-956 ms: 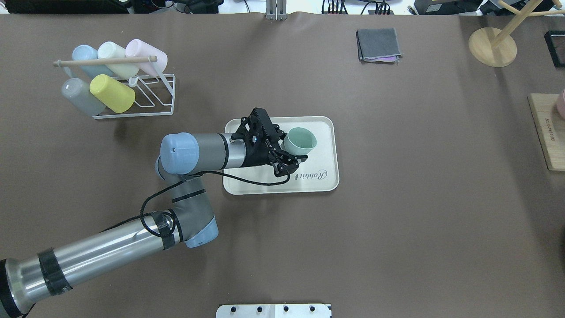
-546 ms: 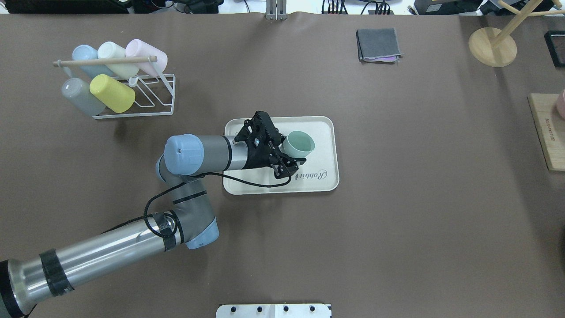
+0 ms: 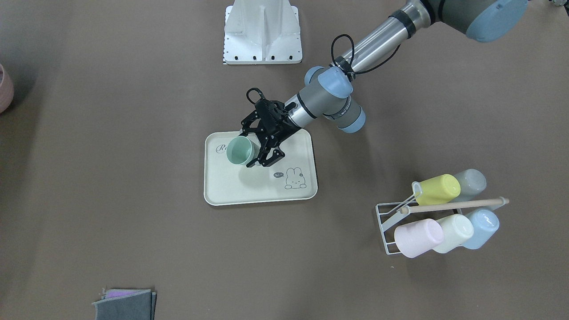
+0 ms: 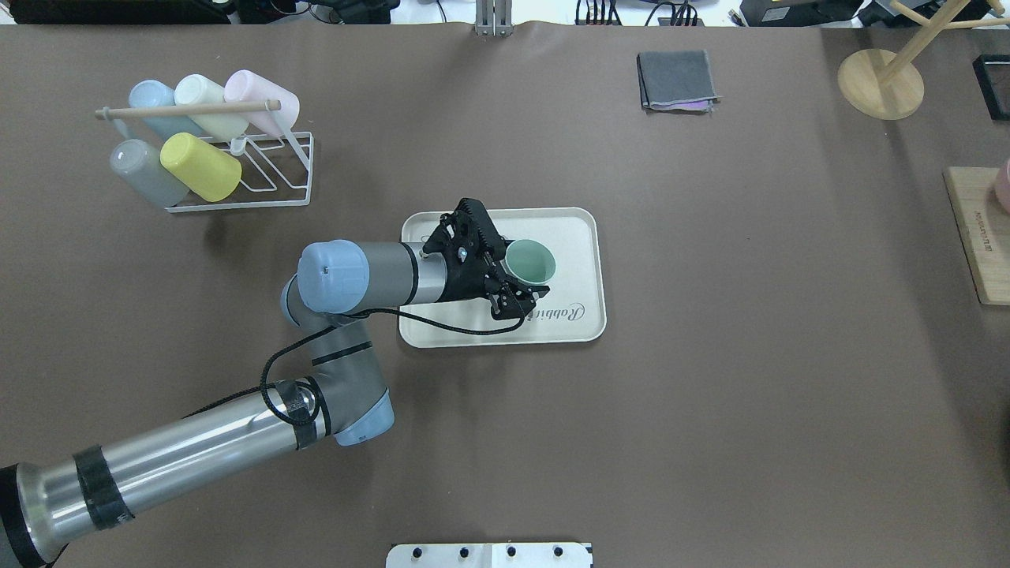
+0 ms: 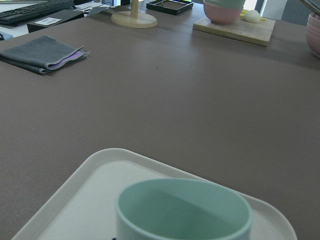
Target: Pick up and place green cup on tray
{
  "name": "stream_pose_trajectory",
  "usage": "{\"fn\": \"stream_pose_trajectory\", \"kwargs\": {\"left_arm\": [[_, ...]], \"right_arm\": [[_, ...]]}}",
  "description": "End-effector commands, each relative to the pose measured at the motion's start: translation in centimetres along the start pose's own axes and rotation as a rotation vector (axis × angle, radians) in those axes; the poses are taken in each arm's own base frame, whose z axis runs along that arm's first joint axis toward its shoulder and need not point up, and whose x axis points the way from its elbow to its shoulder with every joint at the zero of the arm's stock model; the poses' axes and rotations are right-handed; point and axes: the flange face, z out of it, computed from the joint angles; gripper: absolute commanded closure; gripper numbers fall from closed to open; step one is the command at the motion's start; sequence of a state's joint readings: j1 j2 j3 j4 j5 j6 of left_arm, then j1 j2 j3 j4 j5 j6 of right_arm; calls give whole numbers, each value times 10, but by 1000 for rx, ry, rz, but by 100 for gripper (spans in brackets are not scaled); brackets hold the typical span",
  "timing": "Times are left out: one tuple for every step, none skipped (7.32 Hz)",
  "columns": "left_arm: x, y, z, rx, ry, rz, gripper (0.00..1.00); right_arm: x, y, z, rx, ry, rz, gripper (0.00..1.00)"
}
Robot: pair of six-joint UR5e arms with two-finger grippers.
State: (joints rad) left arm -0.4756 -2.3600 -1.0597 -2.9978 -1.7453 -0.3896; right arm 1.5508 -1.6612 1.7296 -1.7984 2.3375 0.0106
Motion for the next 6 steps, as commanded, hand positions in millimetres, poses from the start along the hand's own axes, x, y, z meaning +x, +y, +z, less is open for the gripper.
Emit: {"fn": "stream_pose_trajectory", "kwargs": {"left_arm": [[2,-3,-1,6,3,1,3],[1,-3,-2,7,2,3,3],[0,-1,-3,6,0,3,2],[-4,4,-9,3,-5,4,2],[-7,9,-20,7,-8,5,2],[-7,5,-26,21,-6,5,2]], "right_arm": [[-1,-1,-1,2,1,-2,0],[-1,-1,-1,2,1,-2,0],[-1,-1,-1,2,1,-2,0],[-1,-1,-1,2,1,-2,0],[-1,-1,-1,2,3,-3,0],[-1,-1,-1,2,3,-3,0]]}}
